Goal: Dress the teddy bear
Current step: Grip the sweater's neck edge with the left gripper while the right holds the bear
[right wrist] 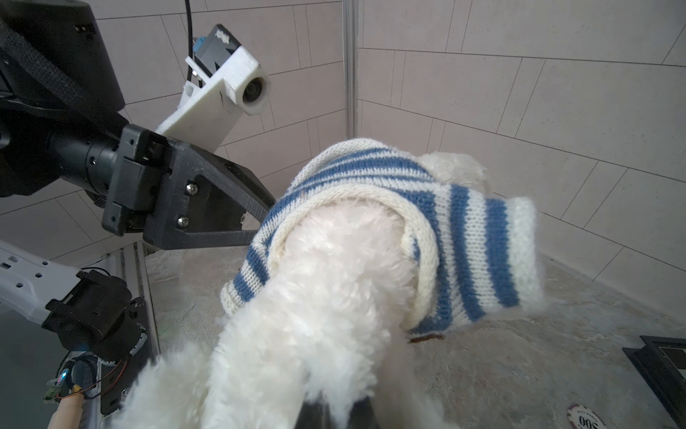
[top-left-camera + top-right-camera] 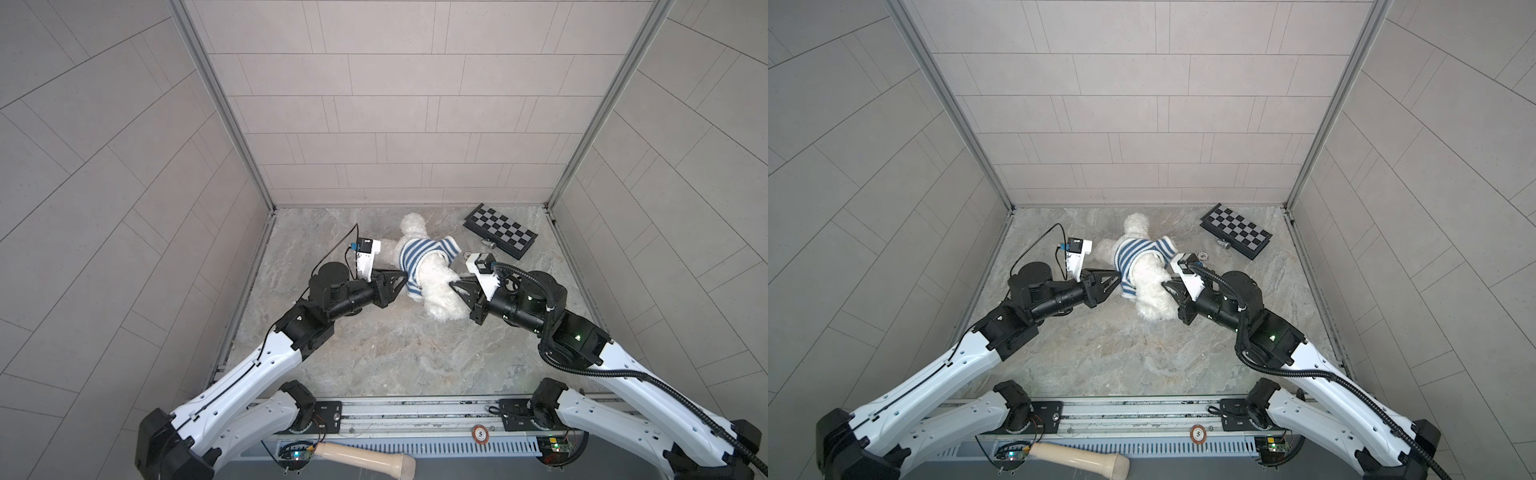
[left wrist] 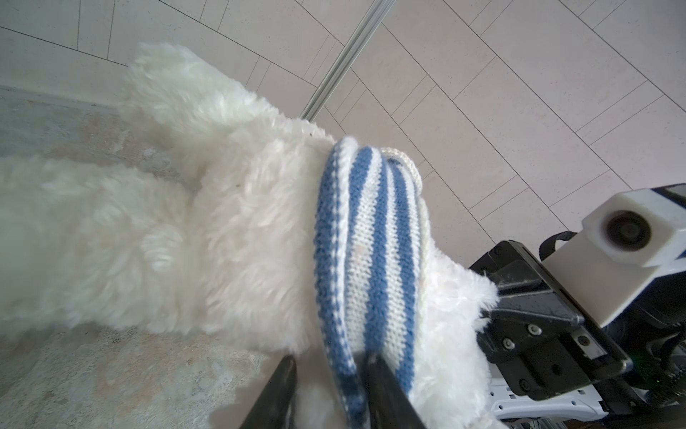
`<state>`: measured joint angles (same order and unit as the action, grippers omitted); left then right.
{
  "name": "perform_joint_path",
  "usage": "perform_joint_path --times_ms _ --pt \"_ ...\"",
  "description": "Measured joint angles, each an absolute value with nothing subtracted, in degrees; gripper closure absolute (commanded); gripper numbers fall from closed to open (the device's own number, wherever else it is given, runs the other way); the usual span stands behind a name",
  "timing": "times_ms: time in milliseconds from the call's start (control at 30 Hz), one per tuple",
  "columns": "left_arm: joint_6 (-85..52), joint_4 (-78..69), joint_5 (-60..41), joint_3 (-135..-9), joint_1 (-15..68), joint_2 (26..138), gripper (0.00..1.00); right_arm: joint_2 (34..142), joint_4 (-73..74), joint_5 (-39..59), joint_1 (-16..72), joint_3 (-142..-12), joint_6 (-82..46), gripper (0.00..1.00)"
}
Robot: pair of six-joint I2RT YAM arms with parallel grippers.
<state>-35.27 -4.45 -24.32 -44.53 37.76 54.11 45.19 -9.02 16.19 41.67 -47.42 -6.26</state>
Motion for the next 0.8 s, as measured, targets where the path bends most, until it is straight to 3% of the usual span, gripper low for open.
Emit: perform_joint_path --times_ms 167,200,800 --pt "-33.93 -4.25 -23.9 -46.33 37.8 56.29 0.99 45.1 -8.84 16.1 41.63 -47.35 -6.28 1.0" --pt "-33.54 -4.08 -23.79 -46.46 37.8 56.36 1.0 45.08 -8.84 16.08 41.58 -47.35 -6.31 1.0" --pt "-27.09 9.37 -19.33 -42.87 38.0 47.72 1.0 43.2 -12.23 12.6 39.31 -49.87 -12.75 1.0"
